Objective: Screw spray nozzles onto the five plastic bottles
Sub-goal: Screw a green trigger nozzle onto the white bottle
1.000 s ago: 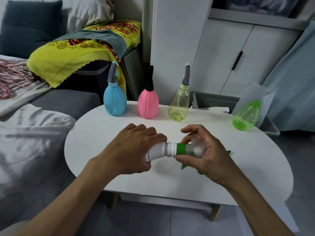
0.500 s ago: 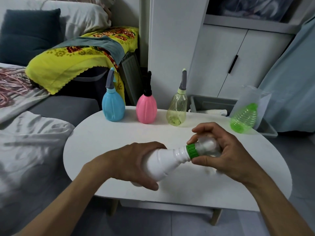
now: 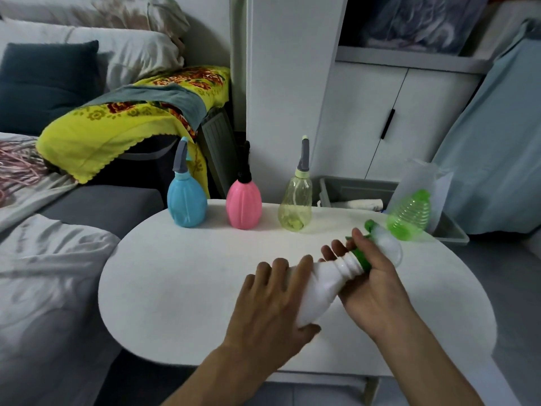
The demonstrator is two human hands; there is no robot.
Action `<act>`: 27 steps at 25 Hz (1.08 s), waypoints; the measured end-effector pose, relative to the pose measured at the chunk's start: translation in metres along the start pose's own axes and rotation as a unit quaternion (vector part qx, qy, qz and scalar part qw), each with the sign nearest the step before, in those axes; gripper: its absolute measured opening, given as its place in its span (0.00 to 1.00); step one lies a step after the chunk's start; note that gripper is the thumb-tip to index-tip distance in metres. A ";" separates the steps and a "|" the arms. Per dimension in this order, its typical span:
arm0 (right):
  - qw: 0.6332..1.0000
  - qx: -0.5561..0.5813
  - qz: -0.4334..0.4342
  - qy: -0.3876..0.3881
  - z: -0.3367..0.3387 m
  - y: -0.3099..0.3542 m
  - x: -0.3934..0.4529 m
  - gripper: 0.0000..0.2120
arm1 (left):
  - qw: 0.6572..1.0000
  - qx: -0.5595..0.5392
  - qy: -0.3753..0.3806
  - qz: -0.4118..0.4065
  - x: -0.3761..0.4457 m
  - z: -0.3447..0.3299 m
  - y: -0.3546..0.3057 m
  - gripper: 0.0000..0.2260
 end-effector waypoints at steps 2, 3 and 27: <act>0.999 0.012 0.020 0.035 0.001 0.009 0.001 0.08 | 0.973 -0.179 0.137 0.046 0.004 0.005 -0.001 0.45; 0.996 0.012 0.026 0.080 0.001 0.012 0.000 0.11 | 0.937 -0.277 0.196 0.077 0.006 0.008 0.002 0.43; 0.985 -0.100 0.102 0.101 -0.010 0.019 -0.015 0.11 | 0.863 -0.449 0.202 0.114 0.007 0.015 -0.009 0.27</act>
Point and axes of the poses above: each hand's wrist, its own x-axis towards the middle knuckle, its own z-axis out of the back of the hand, y = z × x, the point moved 1 cm from there along x, towards the middle knuckle, and after that the axes turned 6 degrees about z, right-handed, at the moved point
